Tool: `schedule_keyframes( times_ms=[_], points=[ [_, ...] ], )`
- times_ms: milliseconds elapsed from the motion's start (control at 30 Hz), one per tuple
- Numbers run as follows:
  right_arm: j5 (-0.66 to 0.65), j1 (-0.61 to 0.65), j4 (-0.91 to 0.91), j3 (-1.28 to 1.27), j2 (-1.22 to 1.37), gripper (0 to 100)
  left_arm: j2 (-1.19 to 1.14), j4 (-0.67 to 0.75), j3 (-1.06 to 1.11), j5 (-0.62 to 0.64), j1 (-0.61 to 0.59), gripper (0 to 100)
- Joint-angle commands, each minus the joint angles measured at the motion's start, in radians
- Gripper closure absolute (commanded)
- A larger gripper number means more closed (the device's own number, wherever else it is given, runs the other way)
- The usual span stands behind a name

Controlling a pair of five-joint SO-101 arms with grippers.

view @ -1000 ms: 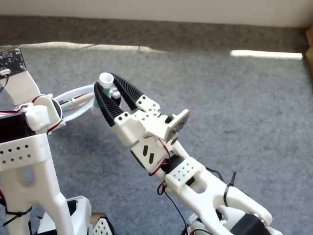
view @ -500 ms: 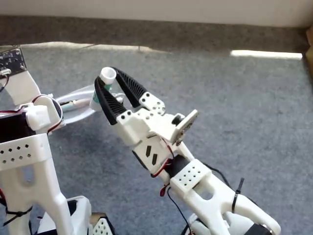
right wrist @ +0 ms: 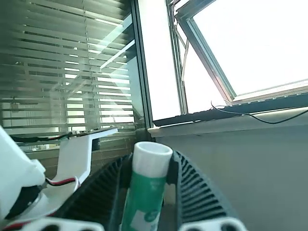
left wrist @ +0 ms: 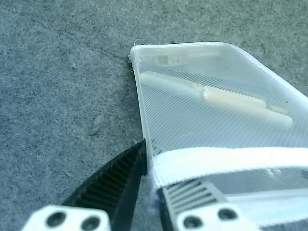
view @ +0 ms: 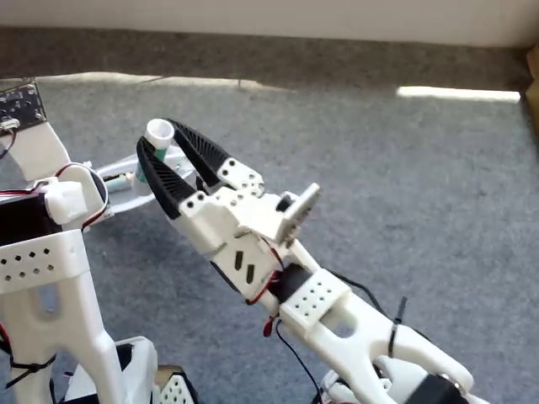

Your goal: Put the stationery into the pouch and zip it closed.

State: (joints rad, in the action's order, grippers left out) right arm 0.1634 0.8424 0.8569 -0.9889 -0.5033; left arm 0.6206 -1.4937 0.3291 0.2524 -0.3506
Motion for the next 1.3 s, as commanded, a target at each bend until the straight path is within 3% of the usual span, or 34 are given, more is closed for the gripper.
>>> schedule_keyframes(
  times_ms=[0,200,567,933,1100,1267],
  points=[
    [-0.002,0.004,0.002,0.131,0.090,99.0,0.012,-0.003,0.001,-0.012,0.018,99],
    [-0.002,0.007,0.002,0.156,0.179,99.0,0.012,0.002,0.001,-0.012,-0.015,99],
    [-0.002,0.039,0.002,-0.054,0.177,99.0,0.012,0.003,0.002,-0.012,-0.021,99],
    [-0.008,0.048,0.002,-0.088,0.136,99.0,0.012,0.003,0.002,-0.012,-0.021,99],
    [-0.164,0.048,0.002,-0.087,0.061,99.0,0.012,0.005,0.002,-0.012,-0.021,99],
    [-0.178,0.047,0.004,-0.084,0.061,99.0,0.012,0.005,0.002,-0.012,-0.021,99]
  ],
)
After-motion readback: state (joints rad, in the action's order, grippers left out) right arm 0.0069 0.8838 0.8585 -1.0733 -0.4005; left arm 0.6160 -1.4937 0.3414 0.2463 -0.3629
